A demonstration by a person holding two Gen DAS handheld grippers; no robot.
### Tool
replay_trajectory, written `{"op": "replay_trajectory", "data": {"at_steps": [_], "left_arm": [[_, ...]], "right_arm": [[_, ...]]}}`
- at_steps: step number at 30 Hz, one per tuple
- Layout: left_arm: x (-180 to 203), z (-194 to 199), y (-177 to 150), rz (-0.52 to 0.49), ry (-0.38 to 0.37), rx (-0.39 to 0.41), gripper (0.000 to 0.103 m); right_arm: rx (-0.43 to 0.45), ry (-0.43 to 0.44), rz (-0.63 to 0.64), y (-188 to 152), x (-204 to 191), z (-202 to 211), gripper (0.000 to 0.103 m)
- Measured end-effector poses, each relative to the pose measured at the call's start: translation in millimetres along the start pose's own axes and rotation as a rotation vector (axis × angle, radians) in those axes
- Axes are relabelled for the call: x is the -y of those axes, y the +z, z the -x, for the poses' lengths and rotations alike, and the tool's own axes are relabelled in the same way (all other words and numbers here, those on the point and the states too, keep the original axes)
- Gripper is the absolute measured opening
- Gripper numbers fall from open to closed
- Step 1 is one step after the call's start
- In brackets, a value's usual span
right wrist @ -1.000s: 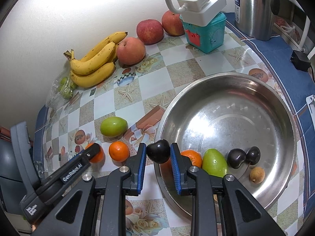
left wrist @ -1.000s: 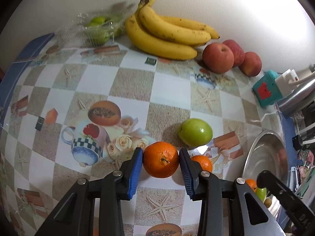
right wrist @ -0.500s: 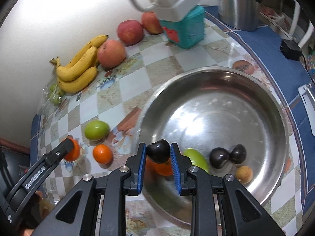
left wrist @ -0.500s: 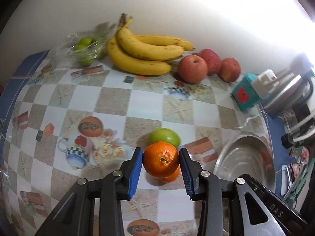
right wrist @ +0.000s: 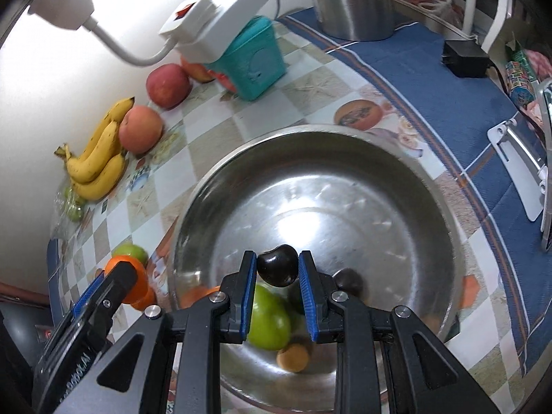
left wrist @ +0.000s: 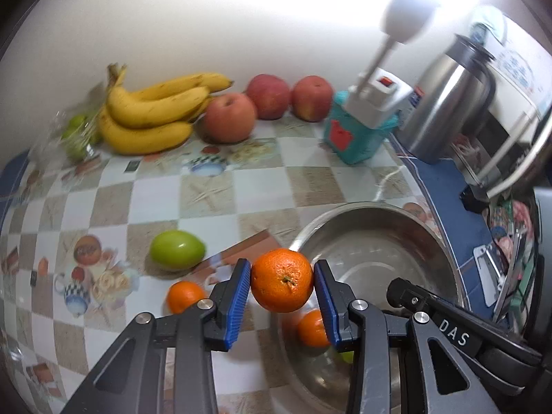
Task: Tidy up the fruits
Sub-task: 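Carry the mandarin and the plum in both grippers over the steel bowl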
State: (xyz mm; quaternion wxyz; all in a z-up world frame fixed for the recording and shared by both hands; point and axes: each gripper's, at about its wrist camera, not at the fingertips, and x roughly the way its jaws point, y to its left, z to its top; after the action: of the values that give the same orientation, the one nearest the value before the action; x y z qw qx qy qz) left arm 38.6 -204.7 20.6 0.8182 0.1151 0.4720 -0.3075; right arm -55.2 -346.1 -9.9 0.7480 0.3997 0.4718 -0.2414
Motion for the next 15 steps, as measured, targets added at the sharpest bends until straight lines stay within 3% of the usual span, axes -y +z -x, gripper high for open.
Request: {"op": "replay_trajectory", "data": {"at_steps": [15], "left_arm": [[25, -25, -11, -0.054, -0.027, 0.006, 0.041]], "right_arm": [[0.020, -0.014, -0.035, 10, 27, -8, 0.026]]}}
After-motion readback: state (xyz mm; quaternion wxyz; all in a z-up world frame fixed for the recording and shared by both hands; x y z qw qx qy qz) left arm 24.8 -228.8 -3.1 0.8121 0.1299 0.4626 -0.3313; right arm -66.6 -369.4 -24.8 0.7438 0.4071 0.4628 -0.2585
